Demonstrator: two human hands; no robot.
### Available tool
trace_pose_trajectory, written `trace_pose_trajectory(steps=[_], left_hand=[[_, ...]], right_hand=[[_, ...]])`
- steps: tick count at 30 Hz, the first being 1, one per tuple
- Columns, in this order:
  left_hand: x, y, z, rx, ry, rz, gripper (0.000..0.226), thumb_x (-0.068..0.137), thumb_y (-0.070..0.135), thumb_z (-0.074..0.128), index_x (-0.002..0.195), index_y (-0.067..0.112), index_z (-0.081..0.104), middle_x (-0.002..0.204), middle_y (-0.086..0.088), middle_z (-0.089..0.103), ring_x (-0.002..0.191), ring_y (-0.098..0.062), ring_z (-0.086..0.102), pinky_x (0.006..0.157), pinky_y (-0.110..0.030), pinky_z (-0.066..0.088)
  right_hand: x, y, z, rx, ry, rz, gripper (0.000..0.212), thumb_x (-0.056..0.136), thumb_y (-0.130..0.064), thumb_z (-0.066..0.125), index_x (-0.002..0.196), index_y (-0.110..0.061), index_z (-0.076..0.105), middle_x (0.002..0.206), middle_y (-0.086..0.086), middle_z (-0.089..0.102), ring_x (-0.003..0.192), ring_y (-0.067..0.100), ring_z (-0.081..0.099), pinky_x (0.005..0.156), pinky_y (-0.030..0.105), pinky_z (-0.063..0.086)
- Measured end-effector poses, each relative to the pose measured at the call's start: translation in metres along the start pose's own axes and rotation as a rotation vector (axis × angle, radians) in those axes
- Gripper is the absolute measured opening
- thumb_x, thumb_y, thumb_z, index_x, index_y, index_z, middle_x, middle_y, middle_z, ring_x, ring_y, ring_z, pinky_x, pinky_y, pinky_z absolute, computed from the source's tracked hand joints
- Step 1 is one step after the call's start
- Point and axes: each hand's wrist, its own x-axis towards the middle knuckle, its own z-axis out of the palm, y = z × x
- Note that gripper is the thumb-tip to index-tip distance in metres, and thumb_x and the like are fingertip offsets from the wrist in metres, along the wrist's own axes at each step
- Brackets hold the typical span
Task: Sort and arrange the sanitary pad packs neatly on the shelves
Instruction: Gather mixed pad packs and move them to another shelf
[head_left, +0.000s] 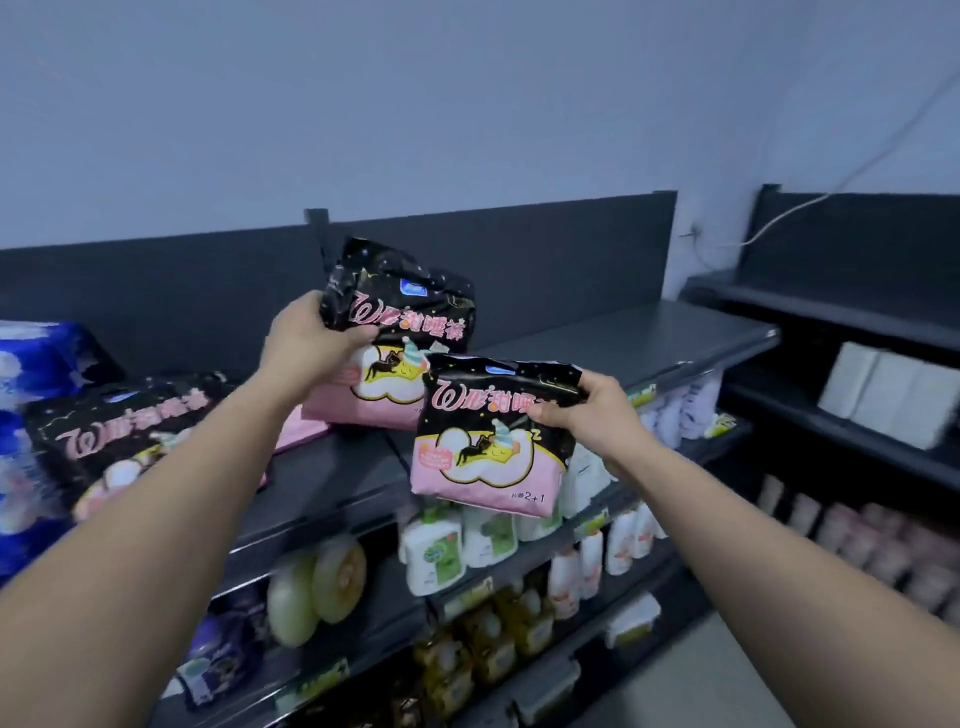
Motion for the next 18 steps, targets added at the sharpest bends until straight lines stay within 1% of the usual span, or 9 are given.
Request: trace_pose_trajectory(steps=[3,7,10,12,13,16,18], left_hand=[[-0.002,0.03,0.045,-0.068,-0.036,0.018,0.023,0.078,0.027,0.078,0.092,0.016,0.062,0.095,-0.004,0.068,0.091,-0.027,0.065,0.084,-0.045,0.054],[-0.007,0.068,0.113,-0.116,-0.06,0.038,0.02,0.079,0.025,0.078,0.087,0.018,0.061,0.091,-0.003,0.067,0.09,-0.026,0.064,0.083,-0.042,0.053],[-0.012,0.099,0.167,-0.173,-0.106,0.019,0.019,0.077,0.025,0.079,0.086,0.019,0.064,0.094,-0.004,0.07,0.091,-0.027,0.066,0.085,-0.045,0.054],[-0.018,0.121,0.204,-0.199,-0.151,0.019,0.018,0.077,0.025,0.079,0.082,0.021,0.062,0.095,-0.005,0.071,0.091,-0.028,0.067,0.085,-0.048,0.054],[-0.02,0.133,0.223,-0.215,-0.17,0.019,0.018,0.077,0.024,0.079,0.082,0.021,0.062,0.095,-0.006,0.071,0.091,-0.028,0.067,0.085,-0.046,0.054],[-0.033,0.169,0.278,-0.269,-0.242,0.019,0.018,0.078,0.019,0.079,0.088,0.018,0.063,0.094,-0.005,0.07,0.089,-0.026,0.066,0.083,-0.041,0.054],[-0.041,0.191,0.313,-0.32,-0.304,0.001,0.018,0.077,0.019,0.079,0.086,0.018,0.063,0.092,-0.003,0.07,0.087,-0.024,0.067,0.084,-0.043,0.055]], right_hand=[[0.002,0.004,-0.05,-0.042,0.12,-0.022,0.034,0.073,0.001,0.08,0.095,-0.023,0.068,0.085,-0.006,0.07,0.075,0.009,0.063,0.068,0.02,0.052],[0.008,0.016,-0.127,-0.095,0.255,-0.033,0.033,0.074,-0.001,0.079,0.095,-0.024,0.067,0.086,-0.007,0.069,0.082,0.014,0.064,0.081,0.029,0.052],[0.012,0.029,-0.193,-0.186,0.399,-0.015,0.031,0.072,-0.008,0.082,0.082,-0.034,0.067,0.083,-0.012,0.07,0.084,0.017,0.066,0.082,0.036,0.054],[0.013,0.036,-0.239,-0.236,0.478,-0.007,0.031,0.07,-0.011,0.083,0.076,-0.037,0.066,0.082,-0.014,0.071,0.085,0.017,0.068,0.086,0.04,0.054],[0.013,0.039,-0.262,-0.262,0.507,-0.001,0.029,0.07,-0.013,0.082,0.077,-0.036,0.066,0.082,-0.014,0.07,0.086,0.017,0.068,0.087,0.041,0.054],[0.009,0.044,-0.323,-0.338,0.554,0.037,0.026,0.073,-0.018,0.081,0.09,-0.029,0.066,0.087,-0.007,0.07,0.088,0.02,0.067,0.086,0.042,0.054],[0.006,0.049,-0.359,-0.363,0.58,0.076,0.026,0.074,-0.019,0.081,0.093,-0.028,0.066,0.092,-0.005,0.071,0.09,0.02,0.066,0.086,0.041,0.054]])
